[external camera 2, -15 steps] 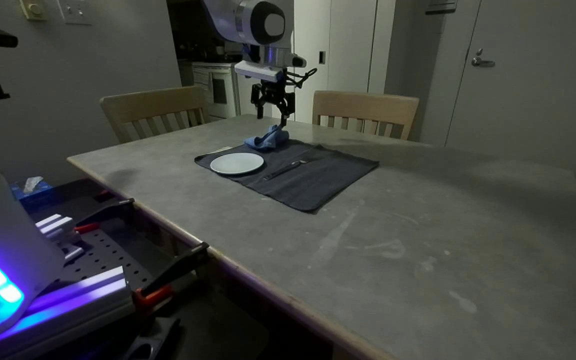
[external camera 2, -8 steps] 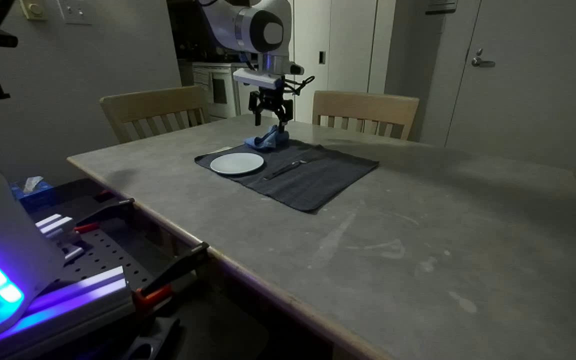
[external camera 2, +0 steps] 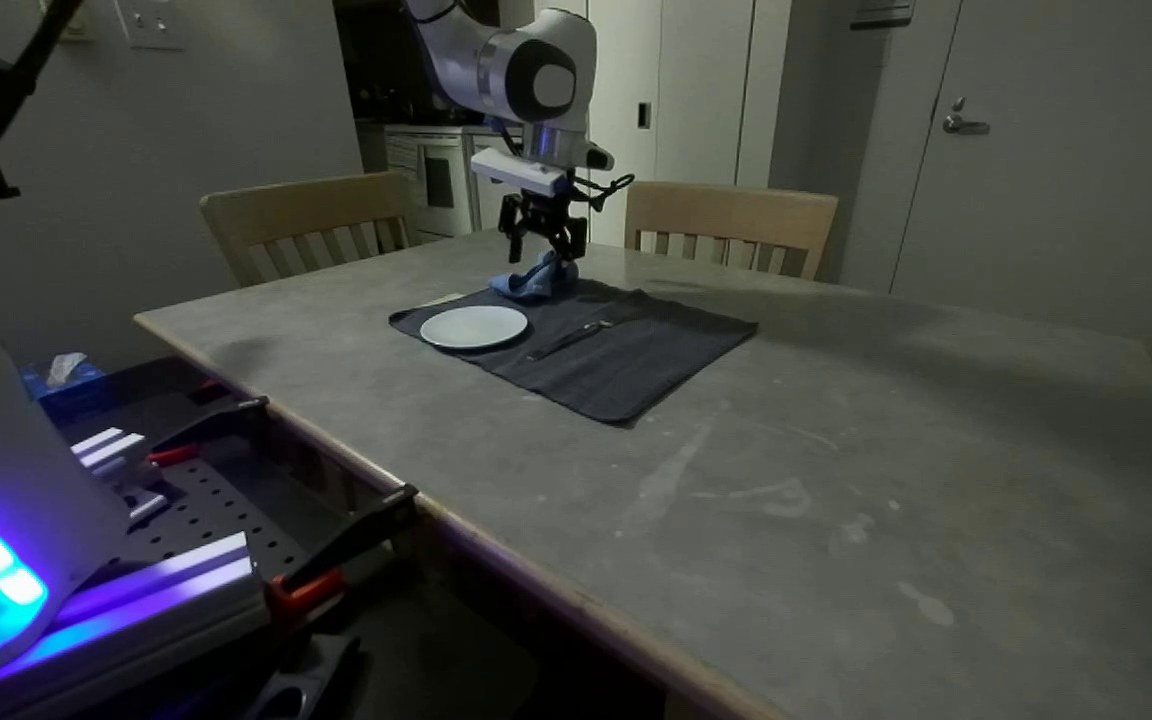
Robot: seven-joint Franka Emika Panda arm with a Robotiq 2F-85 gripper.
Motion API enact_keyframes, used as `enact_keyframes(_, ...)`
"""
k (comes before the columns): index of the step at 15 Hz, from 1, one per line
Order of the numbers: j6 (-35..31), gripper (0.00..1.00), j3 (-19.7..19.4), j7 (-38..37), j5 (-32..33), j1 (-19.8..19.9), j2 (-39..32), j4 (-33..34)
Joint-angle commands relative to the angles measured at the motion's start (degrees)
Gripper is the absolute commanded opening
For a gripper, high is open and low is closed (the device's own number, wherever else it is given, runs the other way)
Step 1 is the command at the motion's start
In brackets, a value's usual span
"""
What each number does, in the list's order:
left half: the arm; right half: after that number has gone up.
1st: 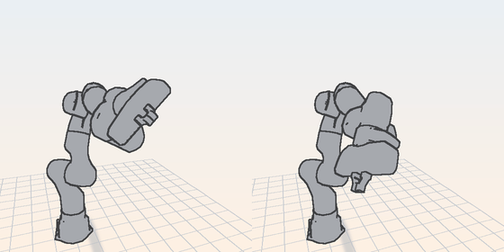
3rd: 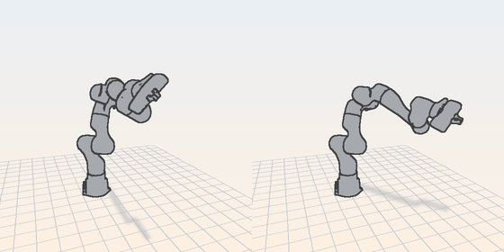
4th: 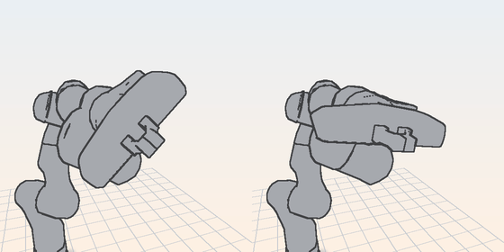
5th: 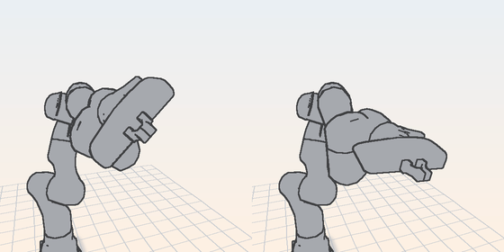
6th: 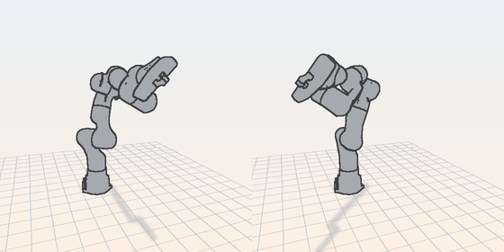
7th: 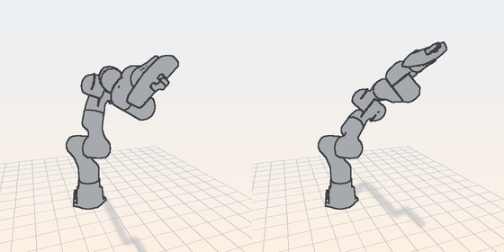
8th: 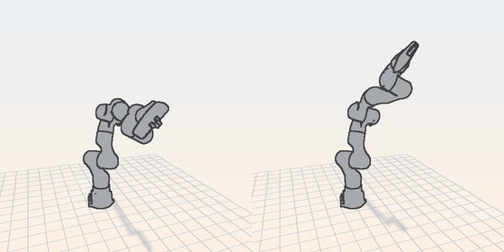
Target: Use the towel to wipe the plate
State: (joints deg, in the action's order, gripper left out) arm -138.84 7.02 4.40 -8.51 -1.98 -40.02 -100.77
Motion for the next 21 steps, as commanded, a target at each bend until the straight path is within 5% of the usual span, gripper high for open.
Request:
enact_keyframes(1, 1.96, 0.69, 1.21, 2.02, -1.16, 1.59, -0.87, 1.21)
enact_keyframes(7, 2.63, 0.27, 1.23, 2.47, -1.08, 1.72, -1.04, 1.19)
enact_keyframes(8, 3.28, 0.35, 1.26, 2.74, -0.95, 1.72, -1.14, 1.30)
enact_keyframes(9, 3.66, 0.13, 1.18, 3.05, -0.67, 1.61, -1.18, 1.29)
enact_keyframes(12, 4.96, 0.01, 1.22, 4.39, -0.40, 1.57, -0.92, 1.19)
enact_keyframes(21, 18.67, 0.02, 2.62, 10.65, -0.52, 2.07, 4.33, 0.48)
